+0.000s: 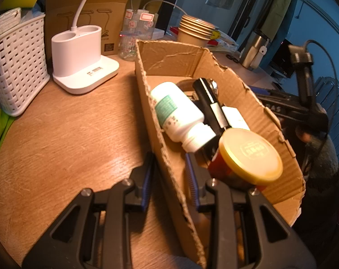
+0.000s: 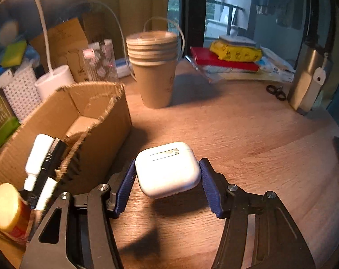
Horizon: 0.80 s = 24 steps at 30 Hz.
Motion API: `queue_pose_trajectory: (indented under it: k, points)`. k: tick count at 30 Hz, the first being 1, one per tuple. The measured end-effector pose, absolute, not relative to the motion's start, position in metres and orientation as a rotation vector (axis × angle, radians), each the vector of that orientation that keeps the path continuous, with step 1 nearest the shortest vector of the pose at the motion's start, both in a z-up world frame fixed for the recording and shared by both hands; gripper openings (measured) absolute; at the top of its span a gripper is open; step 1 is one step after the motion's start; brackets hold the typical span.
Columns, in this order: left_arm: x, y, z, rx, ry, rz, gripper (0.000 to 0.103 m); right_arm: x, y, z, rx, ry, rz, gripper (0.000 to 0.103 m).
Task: Organize rigid objects
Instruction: 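Lift the earbud case with the right tool over the box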
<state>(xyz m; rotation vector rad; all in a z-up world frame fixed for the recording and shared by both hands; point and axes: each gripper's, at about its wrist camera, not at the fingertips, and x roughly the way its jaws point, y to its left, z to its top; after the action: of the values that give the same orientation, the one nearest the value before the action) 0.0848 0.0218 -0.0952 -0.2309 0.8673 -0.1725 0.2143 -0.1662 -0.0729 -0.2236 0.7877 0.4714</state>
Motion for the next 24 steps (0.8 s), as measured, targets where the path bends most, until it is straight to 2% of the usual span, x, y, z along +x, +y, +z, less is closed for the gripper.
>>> queue_pose_trajectory:
  k: [12, 24]
  points:
    - [0.085, 0.022, -0.095, -0.231, 0.867, -0.172, 0.030, 0.170, -0.157, -0.026, -0.218, 0.666, 0.541, 0.061]
    - [0.085, 0.022, -0.095, -0.230, 0.867, -0.172, 0.030, 0.144, -0.124, -0.020, -0.253, 0.639, 0.640, 0.060]
